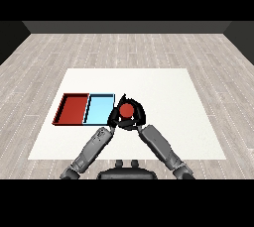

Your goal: Pick the red can and put it in the red box

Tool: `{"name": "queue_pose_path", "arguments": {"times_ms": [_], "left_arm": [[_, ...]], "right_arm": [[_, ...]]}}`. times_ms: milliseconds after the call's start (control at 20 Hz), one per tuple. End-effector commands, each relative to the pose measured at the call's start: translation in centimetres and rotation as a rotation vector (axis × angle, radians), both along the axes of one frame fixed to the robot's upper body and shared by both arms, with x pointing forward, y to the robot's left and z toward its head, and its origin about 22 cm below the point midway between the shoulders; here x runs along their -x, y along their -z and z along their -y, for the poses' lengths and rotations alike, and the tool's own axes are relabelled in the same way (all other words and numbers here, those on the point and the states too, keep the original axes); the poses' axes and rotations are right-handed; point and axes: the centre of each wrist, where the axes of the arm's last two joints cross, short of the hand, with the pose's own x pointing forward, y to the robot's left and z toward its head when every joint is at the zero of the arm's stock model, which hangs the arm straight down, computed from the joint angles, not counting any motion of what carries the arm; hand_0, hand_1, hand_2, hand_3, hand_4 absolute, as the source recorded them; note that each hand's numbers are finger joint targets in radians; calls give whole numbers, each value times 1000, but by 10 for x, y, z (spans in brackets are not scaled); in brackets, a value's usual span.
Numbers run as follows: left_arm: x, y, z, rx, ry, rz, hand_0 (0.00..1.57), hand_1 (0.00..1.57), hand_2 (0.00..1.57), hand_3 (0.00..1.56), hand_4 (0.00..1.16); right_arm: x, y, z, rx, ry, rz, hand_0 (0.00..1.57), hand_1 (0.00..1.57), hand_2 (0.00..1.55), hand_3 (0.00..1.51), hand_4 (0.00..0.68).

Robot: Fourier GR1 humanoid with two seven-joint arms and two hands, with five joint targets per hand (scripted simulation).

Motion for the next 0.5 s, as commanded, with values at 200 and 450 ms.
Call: {"name": "queue_pose_path", "arguments": {"times_ms": [200, 450], "left_arm": [[16, 20, 22, -39, -65, -17, 0, 0, 0, 0, 236], [2, -16, 18, -25, -102, 3, 1295, 1295, 1321, 1249, 856]], "right_arm": [[8, -7, -9, 3, -12, 16, 1471, 1471, 1457, 1405, 511], [-11, 8, -4, -29, -21, 15, 1513, 1513, 1460, 1404, 528]]}}
